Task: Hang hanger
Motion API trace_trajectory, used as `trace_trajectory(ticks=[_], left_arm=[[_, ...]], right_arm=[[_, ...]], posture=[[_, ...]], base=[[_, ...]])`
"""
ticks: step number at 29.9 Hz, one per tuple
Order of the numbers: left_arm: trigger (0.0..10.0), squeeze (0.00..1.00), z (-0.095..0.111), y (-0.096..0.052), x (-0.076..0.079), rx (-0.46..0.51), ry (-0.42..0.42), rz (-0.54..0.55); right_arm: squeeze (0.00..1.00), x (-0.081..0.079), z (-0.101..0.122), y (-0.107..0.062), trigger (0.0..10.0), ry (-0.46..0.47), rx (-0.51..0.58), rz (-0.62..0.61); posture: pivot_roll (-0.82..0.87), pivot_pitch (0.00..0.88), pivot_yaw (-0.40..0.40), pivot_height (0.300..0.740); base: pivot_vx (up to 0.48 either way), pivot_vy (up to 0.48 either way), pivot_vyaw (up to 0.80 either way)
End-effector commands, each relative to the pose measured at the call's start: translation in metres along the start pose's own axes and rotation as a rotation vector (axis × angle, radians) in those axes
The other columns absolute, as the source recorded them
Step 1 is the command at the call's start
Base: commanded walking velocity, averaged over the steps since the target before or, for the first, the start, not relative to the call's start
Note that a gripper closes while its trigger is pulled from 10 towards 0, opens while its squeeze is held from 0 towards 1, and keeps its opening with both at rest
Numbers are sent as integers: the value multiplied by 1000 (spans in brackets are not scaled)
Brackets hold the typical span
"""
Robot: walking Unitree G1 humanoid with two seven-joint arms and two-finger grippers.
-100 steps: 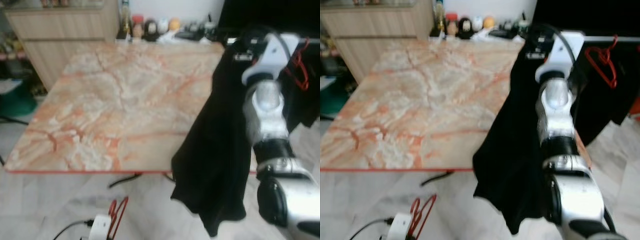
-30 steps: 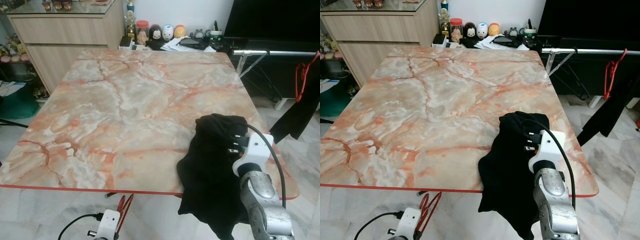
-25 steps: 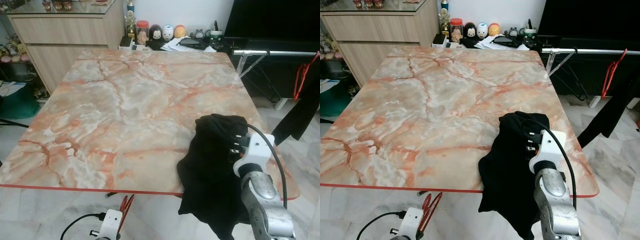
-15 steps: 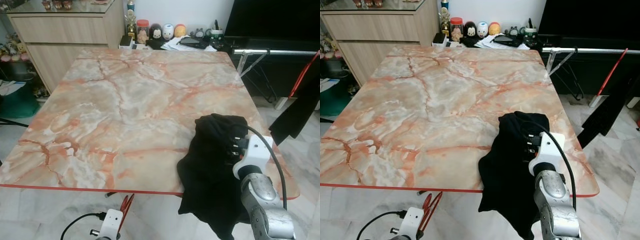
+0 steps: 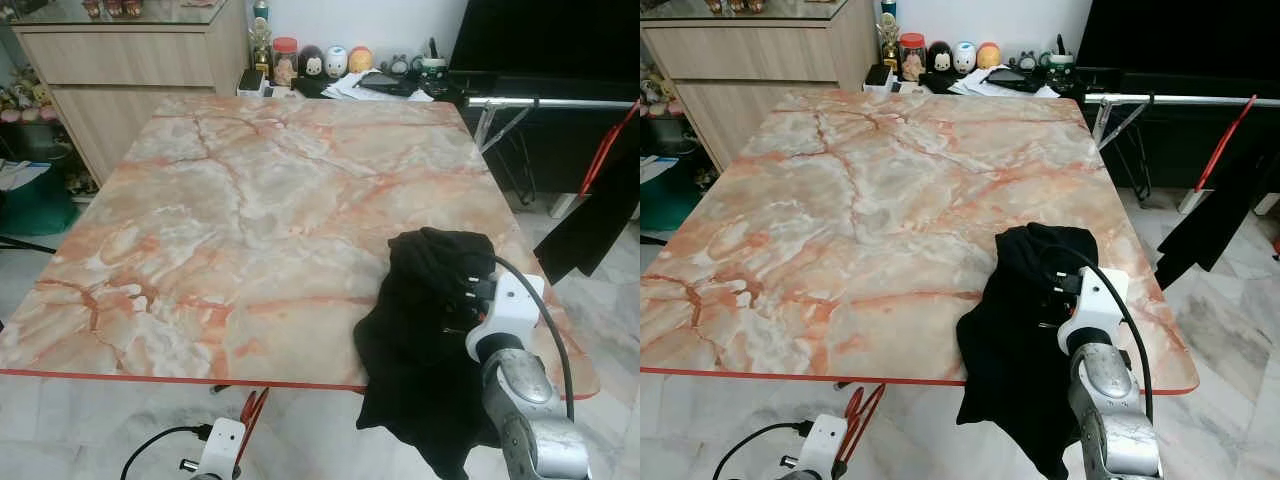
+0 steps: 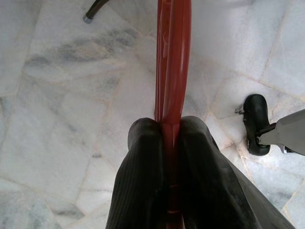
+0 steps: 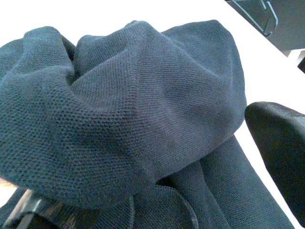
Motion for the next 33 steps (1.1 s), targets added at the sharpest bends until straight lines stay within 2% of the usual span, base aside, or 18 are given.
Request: trace_trajectory(ticks=[1, 2, 3, 33], left_arm=[[10000, 0, -6, -1, 9, -16, -17, -33], [10000, 0, -6, -1, 9, -14, -16, -34], [10000, 0, -6, -1, 9, -13, -16, -36], [10000, 0, -8, -1, 9, -15, -18, -39]], right_arm=[[1000, 0, 8, 0, 10000, -10, 26, -3], [133, -1, 7, 1, 10000, -19, 25, -1], [0, -2, 6, 1, 10000, -25, 20, 1], [0, 2, 4, 4, 10000, -40, 4, -24]], posture=[[29, 46, -43, 740], [29, 46, -43, 740], [29, 42, -41, 740], [27, 58, -46, 740]], base=[[0, 0, 0], [0, 0, 0], [0, 0, 0], [-8, 0, 0]])
Point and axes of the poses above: a point about 5 cm out from each wrist's last joint towards the gripper, its own y axis pointing out of the wrist towards the gripper, its own z axis along the axis of the wrist's last joint, x = y × z, the point moved 3 cm from there along y, pointing out of the wrist towards the gripper, and after that the axes turned 5 degrees about y, right-handed, at the moved point
